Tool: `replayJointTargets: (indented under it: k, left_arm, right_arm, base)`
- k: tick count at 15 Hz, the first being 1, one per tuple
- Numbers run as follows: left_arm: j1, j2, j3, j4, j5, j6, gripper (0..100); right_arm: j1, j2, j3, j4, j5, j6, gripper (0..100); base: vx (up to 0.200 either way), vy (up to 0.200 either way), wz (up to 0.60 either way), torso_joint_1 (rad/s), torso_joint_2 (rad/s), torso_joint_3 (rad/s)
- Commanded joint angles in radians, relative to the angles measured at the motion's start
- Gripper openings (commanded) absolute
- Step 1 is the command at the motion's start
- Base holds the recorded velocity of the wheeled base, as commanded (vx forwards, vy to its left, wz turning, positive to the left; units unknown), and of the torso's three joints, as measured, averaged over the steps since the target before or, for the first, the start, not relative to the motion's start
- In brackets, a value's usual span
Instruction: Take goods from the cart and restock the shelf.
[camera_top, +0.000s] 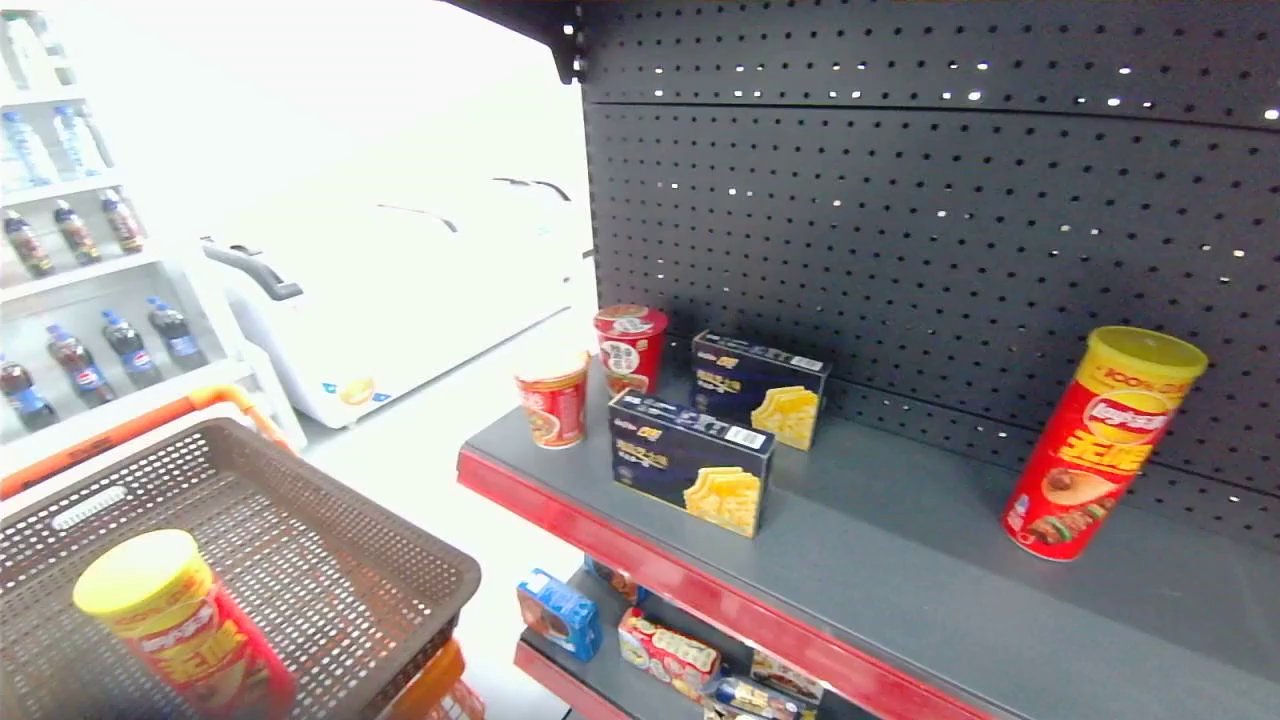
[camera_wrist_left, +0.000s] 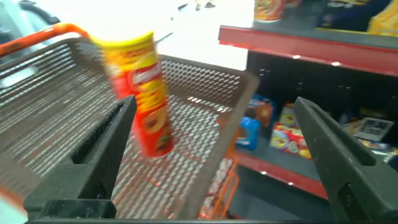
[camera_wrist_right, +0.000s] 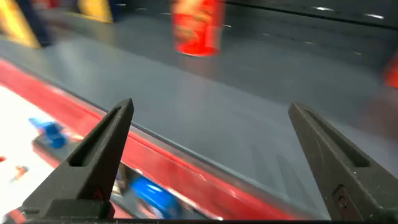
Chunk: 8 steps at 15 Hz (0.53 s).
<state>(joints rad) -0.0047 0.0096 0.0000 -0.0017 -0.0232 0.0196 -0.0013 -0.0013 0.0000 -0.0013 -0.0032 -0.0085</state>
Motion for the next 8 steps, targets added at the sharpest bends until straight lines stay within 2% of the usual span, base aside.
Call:
replayJointTargets:
  k: [1, 5, 8]
  left_arm:
    - [0.000, 0.001, 0.000, 0.000, 0.000, 0.000, 100]
    - [0.000, 0.001, 0.000, 0.000, -0.001, 0.002, 100]
    - [0.000, 0.003, 0.000, 0.000, -0.004, 0.010, 100]
  right_arm:
    - [0.000, 0.001, 0.000, 0.000, 0.000, -0.001, 100]
    - [0.000, 0.001, 0.000, 0.001, 0.000, 0.004, 100]
    - [0.001, 0.001, 0.000, 0.001, 0.000, 0.004, 100]
  base:
    - [0.000, 0.000, 0.60, 0.007, 0.00, 0.002]
    - [0.000, 0.000, 0.60, 0.006, 0.00, -0.001]
    - [0.000, 0.000, 0.00, 0.000, 0.00, 0.000]
